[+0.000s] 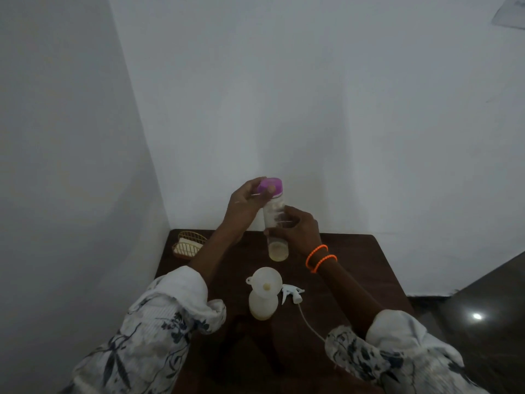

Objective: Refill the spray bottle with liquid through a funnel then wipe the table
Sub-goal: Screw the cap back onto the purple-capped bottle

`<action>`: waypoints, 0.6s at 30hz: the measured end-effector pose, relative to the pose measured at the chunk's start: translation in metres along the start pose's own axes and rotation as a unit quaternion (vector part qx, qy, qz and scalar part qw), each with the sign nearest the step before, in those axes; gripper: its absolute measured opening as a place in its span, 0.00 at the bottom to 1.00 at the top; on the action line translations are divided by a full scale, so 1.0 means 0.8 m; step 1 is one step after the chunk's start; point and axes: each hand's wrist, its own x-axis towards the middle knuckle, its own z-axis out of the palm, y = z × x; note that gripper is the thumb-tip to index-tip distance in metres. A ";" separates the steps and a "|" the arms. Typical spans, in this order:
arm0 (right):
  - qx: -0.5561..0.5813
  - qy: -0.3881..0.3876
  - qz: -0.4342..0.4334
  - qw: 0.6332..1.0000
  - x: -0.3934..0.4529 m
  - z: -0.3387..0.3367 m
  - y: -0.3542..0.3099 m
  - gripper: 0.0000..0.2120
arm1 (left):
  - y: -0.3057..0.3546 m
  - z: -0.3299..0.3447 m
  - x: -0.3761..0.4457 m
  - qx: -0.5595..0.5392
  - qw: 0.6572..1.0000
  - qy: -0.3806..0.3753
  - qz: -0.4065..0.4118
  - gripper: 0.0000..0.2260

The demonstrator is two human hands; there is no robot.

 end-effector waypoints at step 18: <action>0.036 0.004 0.007 0.999 0.013 0.004 0.008 0.32 | -0.001 0.003 0.010 0.014 1.000 0.019 -0.001 0.20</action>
